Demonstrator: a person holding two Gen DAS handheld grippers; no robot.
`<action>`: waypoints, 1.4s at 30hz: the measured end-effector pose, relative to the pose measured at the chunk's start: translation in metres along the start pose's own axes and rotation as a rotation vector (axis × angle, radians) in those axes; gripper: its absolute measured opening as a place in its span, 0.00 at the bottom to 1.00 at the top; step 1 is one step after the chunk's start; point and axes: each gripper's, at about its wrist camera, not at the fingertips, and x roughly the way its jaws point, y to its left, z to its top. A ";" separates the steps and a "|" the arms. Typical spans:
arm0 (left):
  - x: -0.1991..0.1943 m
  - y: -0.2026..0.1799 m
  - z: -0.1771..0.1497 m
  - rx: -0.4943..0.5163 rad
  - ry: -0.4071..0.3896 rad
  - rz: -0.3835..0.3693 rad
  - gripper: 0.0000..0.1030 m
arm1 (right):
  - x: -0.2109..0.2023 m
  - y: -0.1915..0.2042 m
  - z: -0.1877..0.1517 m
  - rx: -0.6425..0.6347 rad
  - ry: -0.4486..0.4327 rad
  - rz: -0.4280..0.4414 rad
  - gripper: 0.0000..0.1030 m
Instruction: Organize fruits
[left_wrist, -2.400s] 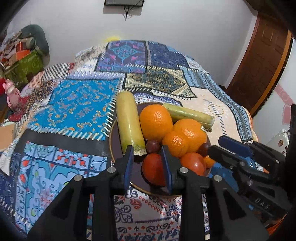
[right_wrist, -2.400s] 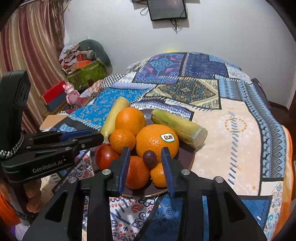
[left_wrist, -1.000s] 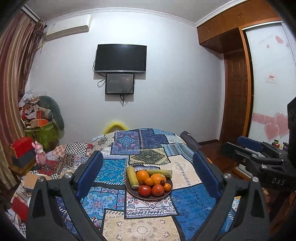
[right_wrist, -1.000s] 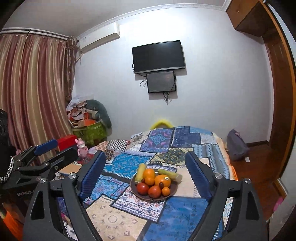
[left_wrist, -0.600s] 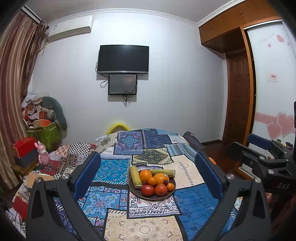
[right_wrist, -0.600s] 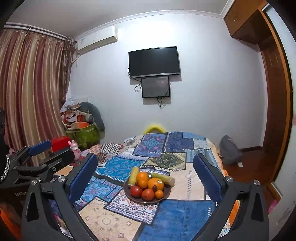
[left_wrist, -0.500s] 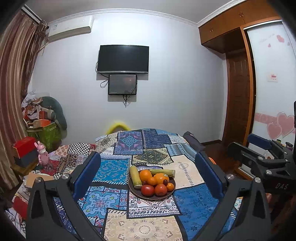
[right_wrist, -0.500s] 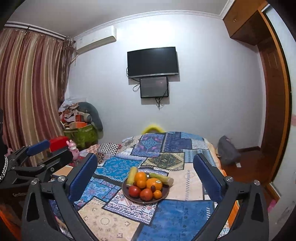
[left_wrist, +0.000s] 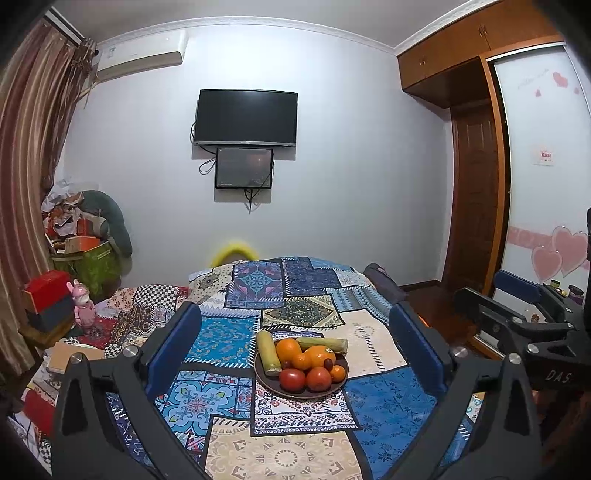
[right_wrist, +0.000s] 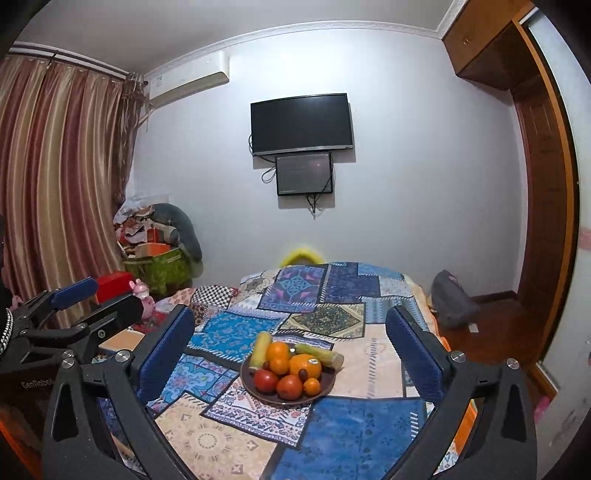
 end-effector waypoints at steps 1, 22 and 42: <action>0.000 0.000 0.000 0.000 0.000 0.001 1.00 | 0.000 0.000 0.000 0.001 0.000 0.000 1.00; 0.000 0.000 0.002 -0.001 0.003 -0.008 1.00 | -0.005 -0.002 0.003 0.002 -0.006 -0.008 1.00; 0.004 -0.003 -0.001 0.002 0.021 -0.025 1.00 | -0.005 -0.002 0.008 -0.003 -0.013 -0.028 1.00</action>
